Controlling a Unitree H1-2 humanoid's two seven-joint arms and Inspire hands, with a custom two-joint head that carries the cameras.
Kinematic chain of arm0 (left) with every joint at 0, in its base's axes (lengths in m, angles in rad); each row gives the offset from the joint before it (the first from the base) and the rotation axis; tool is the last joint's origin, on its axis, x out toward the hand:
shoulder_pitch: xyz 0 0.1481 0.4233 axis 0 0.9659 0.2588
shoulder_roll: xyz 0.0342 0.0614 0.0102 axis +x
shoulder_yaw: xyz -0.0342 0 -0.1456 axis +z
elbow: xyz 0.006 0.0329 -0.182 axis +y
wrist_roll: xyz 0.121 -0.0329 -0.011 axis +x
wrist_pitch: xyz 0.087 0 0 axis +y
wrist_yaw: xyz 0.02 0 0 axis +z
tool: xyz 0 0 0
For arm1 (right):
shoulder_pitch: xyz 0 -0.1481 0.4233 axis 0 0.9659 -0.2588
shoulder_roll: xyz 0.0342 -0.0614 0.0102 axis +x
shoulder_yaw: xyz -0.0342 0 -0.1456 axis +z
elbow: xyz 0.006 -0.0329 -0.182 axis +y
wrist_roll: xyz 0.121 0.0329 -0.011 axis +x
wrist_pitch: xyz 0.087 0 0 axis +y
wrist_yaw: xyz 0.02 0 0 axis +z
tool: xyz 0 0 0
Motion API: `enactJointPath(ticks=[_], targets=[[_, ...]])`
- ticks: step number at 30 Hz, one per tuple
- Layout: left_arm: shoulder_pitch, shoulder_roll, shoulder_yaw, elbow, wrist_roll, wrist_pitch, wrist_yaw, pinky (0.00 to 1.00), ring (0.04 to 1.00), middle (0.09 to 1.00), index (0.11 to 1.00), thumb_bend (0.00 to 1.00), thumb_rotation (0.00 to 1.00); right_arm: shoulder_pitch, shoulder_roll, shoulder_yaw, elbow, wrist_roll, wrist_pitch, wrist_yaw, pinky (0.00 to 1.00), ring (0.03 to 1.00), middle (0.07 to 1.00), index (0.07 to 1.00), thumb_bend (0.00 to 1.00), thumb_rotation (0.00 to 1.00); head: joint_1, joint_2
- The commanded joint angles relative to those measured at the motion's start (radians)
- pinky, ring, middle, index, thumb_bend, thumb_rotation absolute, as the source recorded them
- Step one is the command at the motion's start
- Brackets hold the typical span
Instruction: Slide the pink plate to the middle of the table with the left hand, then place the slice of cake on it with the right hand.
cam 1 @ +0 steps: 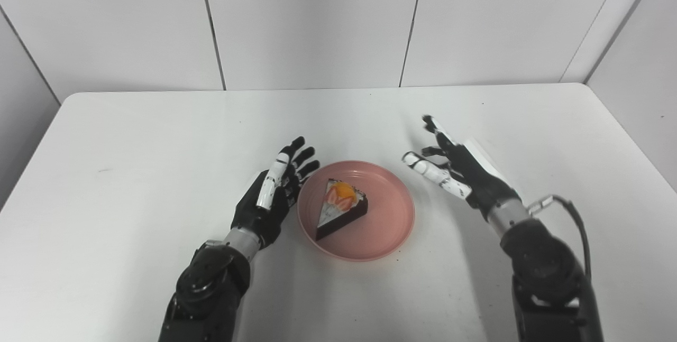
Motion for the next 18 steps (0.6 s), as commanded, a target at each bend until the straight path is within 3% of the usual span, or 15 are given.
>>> enactJointPath(ticks=[1,5,12,18], targets=[[0.024,0.007,0.007,-0.004,0.037,-0.058,0.034,0.97,0.974,0.999,0.999,0.4,1.0,-0.017,0.05,-0.031,0.064,0.164,-0.224,-0.121,0.89,0.993,1.0,1.0,0.9,0.98,0.003,0.001],[0.052,0.008,0.001,-0.016,0.072,-0.122,0.047,0.99,0.983,1.0,1.0,0.43,1.0,0.006,0.085,-0.022,0.143,0.185,-0.367,-0.236,0.96,1.0,1.0,1.0,0.79,1.0,0.005,0.001],[0.091,0.007,-0.004,-0.037,0.11,-0.19,0.062,1.0,0.996,1.0,1.0,0.43,1.0,0.01,0.082,0.011,0.179,0.162,-0.372,-0.351,1.0,1.0,1.0,1.0,0.58,1.0,0.007,0.004],[0.096,0.005,0.001,-0.031,0.111,-0.198,0.071,1.0,0.99,1.0,1.0,0.42,1.0,0.012,0.053,0.046,0.188,0.208,-0.358,-0.359,1.0,1.0,1.0,1.0,0.37,1.0,0.023,-0.004]])
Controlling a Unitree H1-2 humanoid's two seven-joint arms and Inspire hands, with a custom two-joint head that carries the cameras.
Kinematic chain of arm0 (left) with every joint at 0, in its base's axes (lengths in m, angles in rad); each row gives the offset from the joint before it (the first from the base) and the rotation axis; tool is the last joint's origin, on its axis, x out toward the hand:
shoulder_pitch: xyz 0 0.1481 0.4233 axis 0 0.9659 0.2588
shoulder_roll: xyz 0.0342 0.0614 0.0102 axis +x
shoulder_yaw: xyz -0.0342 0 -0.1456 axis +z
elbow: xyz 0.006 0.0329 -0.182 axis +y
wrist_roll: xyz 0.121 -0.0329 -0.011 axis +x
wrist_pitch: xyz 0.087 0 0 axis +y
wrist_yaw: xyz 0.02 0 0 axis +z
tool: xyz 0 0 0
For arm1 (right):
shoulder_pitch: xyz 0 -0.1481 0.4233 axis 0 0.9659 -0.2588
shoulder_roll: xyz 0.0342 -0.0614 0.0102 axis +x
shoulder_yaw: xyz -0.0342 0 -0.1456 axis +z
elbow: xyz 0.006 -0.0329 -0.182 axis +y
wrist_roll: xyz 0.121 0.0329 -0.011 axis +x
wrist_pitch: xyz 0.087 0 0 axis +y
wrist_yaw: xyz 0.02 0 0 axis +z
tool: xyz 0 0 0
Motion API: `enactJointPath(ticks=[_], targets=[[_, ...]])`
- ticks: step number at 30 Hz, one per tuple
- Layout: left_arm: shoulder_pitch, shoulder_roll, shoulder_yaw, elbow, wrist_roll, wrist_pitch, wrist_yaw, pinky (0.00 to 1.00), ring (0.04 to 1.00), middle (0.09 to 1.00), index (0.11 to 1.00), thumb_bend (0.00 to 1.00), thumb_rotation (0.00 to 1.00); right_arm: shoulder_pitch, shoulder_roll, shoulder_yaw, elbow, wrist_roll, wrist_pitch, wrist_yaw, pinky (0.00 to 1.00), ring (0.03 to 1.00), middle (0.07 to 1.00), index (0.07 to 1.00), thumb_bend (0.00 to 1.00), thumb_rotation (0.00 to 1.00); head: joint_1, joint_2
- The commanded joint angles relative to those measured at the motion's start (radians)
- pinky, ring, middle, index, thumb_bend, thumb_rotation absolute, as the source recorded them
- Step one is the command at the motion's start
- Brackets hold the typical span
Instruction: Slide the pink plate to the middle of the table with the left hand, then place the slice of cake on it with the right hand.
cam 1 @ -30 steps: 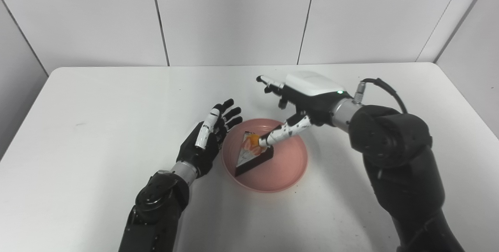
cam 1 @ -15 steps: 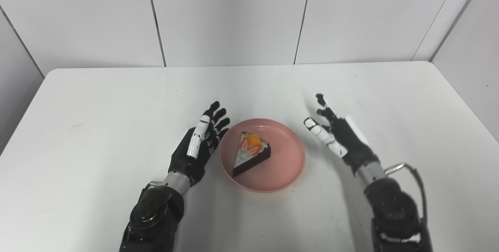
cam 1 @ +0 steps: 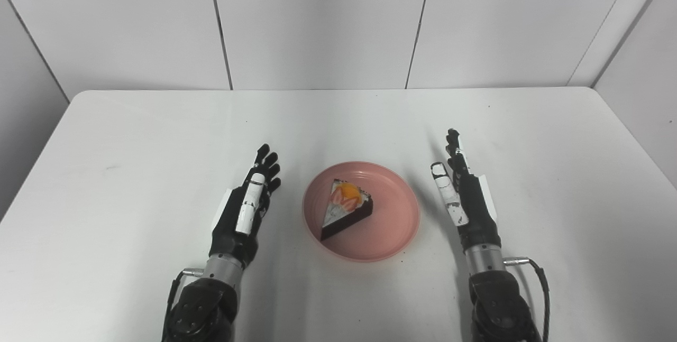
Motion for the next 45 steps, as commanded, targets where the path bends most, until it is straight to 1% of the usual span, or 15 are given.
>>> enactJointPath(ticks=[1,3,7,9,13,18,23,28,31,37,41,45], targets=[[0.002,0.001,0.004,0.002,0.007,-0.016,0.01,1.0,0.988,1.0,1.0,0.43,1.0,-0.023,-0.01,0.008,-0.021,0.02,-0.037,-0.016,1.0,1.0,1.0,1.0,0.34,1.0,0.004,0.0],[0.002,-0.002,0.004,0.002,0.011,-0.017,0.016,0.99,0.985,0.999,1.0,0.42,1.0,-0.022,-0.013,0.015,-0.03,0.03,-0.022,-0.018,1.0,1.0,1.0,1.0,0.34,1.0,0.004,0.0],[0.006,-0.002,-0.002,0.002,0.02,-0.025,0.019,0.99,0.982,0.998,1.0,0.42,1.0,-0.019,-0.019,0.024,-0.029,0.041,-0.034,-0.027,1.0,1.0,1.0,1.0,0.3,1.0,0.007,-0.001],[0.008,-0.001,-0.005,-0.003,0.022,-0.02,0.019,0.99,0.983,0.999,1.0,0.42,1.0,-0.017,-0.021,0.027,-0.033,0.041,-0.022,-0.031,1.0,1.0,1.0,1.0,0.3,1.0,0.006,-0.001],[0.01,0.001,-0.009,-0.006,0.025,-0.015,0.018,0.99,0.982,0.998,1.0,0.41,1.0,-0.018,-0.023,0.026,-0.029,0.029,-0.013,-0.054,0.98,1.0,1.0,1.0,0.32,1.0,0.005,-0.004],[0.013,0.004,-0.011,-0.002,0.033,-0.009,0.018,0.97,0.97,0.987,0.992,0.4,1.0,-0.013,-0.028,0.034,-0.04,0.023,-0.007,-0.059,0.98,1.0,1.0,1.0,0.33,1.0,0.002,-0.007],[0.002,0.008,-0.025,0.034,0.045,-0.032,0.005,0.96,0.967,0.982,0.984,0.37,1.0,-0.015,-0.041,0.056,-0.029,-0.004,-0.022,-0.061,0.96,0.997,1.0,1.0,0.34,1.0,0.0,-0.011],[-0.006,0.006,-0.03,0.055,0.049,-0.047,0.009,0.96,0.965,0.979,0.981,0.38,1.0,-0.014,-0.05,0.064,-0.022,0.005,-0.019,-0.059,0.95,0.998,1.0,1.0,0.37,1.0,0.005,-0.015],[-0.009,0.006,-0.035,0.056,0.054,-0.036,0.009,0.94,0.955,0.972,0.975,0.39,1.0,-0.011,-0.052,0.066,-0.025,0.013,-0.016,-0.055,0.95,0.992,1.0,1.0,0.38,1.0,0.004,-0.014],[-0.014,0.007,-0.049,0.069,0.058,-0.04,0.0,0.95,0.957,0.976,0.981,0.38,1.0,-0.004,-0.052,0.078,-0.041,0.008,-0.009,-0.052,0.94,0.995,1.0,1.0,0.38,1.0,0.006,-0.023],[-0.014,0.007,-0.051,0.068,0.062,-0.042,0.001,0.94,0.956,0.975,0.979,0.39,1.0,0.001,-0.049,0.084,-0.04,0.019,-0.018,-0.051,0.95,0.999,1.0,1.0,0.35,1.0,0.011,-0.025],[-0.014,0.006,-0.049,0.065,0.061,-0.031,0.004,0.95,0.954,0.973,0.981,0.39,1.0,0.007,-0.048,0.088,-0.046,0.028,-0.016,-0.048,0.97,1.0,1.0,1.0,0.36,1.0,0.013,-0.028]])
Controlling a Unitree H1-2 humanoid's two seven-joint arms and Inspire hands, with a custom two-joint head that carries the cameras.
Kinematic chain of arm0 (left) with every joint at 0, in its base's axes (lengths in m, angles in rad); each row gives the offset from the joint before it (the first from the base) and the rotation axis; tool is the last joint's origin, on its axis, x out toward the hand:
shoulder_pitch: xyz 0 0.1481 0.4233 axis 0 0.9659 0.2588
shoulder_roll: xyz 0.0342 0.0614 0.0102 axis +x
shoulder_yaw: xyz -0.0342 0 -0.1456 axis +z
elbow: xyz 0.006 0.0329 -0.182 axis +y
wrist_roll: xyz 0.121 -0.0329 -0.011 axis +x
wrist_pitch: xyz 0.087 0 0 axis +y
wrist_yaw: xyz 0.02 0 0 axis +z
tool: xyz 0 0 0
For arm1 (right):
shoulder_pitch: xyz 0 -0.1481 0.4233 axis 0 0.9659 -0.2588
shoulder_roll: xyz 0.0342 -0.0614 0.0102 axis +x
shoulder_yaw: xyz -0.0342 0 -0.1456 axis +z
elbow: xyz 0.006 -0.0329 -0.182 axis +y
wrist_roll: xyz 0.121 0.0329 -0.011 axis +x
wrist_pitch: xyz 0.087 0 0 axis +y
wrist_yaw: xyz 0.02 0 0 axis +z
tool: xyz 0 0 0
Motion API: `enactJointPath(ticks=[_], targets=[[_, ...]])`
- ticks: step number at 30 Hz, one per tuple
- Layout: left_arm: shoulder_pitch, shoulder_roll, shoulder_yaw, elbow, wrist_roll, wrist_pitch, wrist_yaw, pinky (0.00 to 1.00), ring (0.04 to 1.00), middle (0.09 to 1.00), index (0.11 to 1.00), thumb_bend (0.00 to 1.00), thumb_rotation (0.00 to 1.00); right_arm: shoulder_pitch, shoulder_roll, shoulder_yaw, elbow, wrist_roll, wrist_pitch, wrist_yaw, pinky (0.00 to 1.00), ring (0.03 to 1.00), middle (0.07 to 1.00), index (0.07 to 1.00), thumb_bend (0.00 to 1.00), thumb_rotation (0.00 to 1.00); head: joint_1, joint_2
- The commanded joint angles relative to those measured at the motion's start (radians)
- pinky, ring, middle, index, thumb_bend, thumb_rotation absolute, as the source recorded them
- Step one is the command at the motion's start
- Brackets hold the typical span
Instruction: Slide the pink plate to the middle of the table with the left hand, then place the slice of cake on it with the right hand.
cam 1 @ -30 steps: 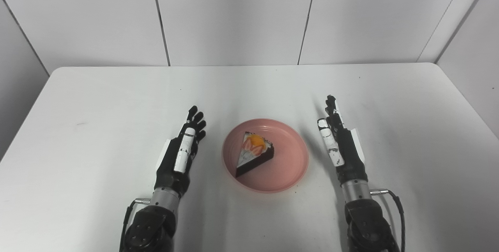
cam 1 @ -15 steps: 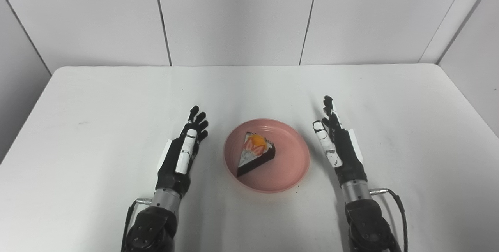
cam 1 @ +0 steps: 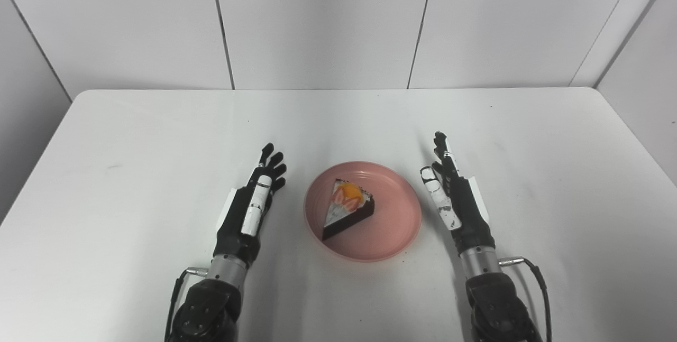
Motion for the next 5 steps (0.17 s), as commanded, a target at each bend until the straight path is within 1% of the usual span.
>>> enactJointPath(ticks=[1,5], targets=[[-0.009,-0.005,-0.013,0.02,0.008,0.032,-0.006,0.95,0.954,0.973,0.981,0.39,1.0,-0.008,0.0,0.004,-0.032,0.006,-0.018,-0.006,0.97,0.999,1.0,1.0,0.36,1.0,0.001,-0.002],[-0.008,-0.005,-0.014,0.018,0.006,0.033,-0.008,0.95,0.956,0.974,0.983,0.38,1.0,-0.005,0.0,0.011,-0.039,0.001,-0.007,-0.007,0.97,0.997,1.0,1.0,0.35,1.0,0.002,-0.006]])
